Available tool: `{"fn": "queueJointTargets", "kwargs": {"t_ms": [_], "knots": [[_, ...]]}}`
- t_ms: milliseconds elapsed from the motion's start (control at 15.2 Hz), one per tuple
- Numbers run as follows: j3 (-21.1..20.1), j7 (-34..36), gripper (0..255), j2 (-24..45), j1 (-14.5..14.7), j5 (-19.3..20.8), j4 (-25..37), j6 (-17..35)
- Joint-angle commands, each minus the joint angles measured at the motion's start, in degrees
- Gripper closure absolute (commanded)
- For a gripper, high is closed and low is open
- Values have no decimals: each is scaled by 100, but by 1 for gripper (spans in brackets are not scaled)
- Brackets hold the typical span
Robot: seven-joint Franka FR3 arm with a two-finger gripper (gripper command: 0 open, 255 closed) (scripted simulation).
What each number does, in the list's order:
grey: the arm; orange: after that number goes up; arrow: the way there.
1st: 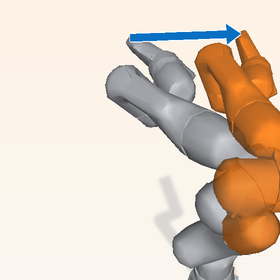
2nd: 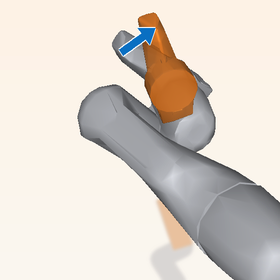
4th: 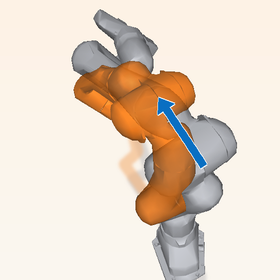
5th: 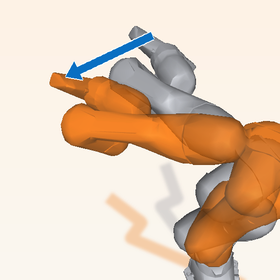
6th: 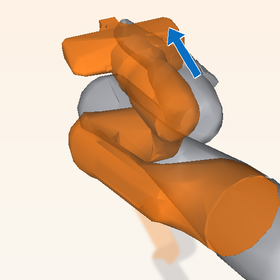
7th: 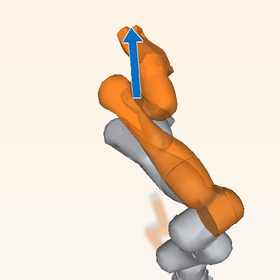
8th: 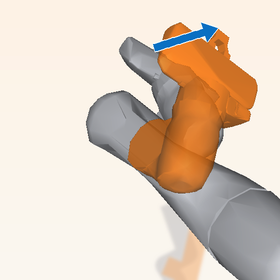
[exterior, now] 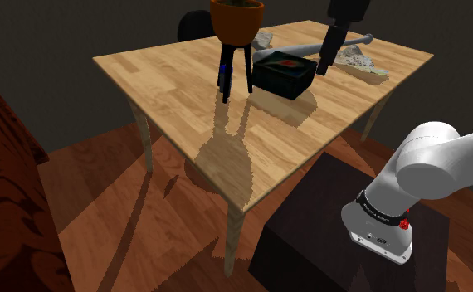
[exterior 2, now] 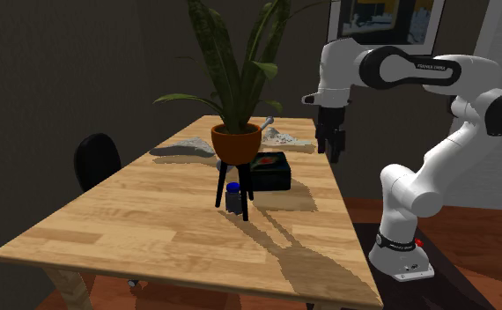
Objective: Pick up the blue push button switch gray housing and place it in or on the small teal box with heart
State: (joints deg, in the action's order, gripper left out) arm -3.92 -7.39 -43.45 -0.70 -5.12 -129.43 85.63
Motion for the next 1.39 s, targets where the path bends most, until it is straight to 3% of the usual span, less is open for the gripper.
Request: {"fn": "queueJointTargets", "kwargs": {"t_ms": [0,660,1320], "knots": [[0,0,0,0,0,0,0,0],[-366,385,0,2109,-97,115,1073,1067],[-624,877,0,4365,-115,545,2940,1444]]}}
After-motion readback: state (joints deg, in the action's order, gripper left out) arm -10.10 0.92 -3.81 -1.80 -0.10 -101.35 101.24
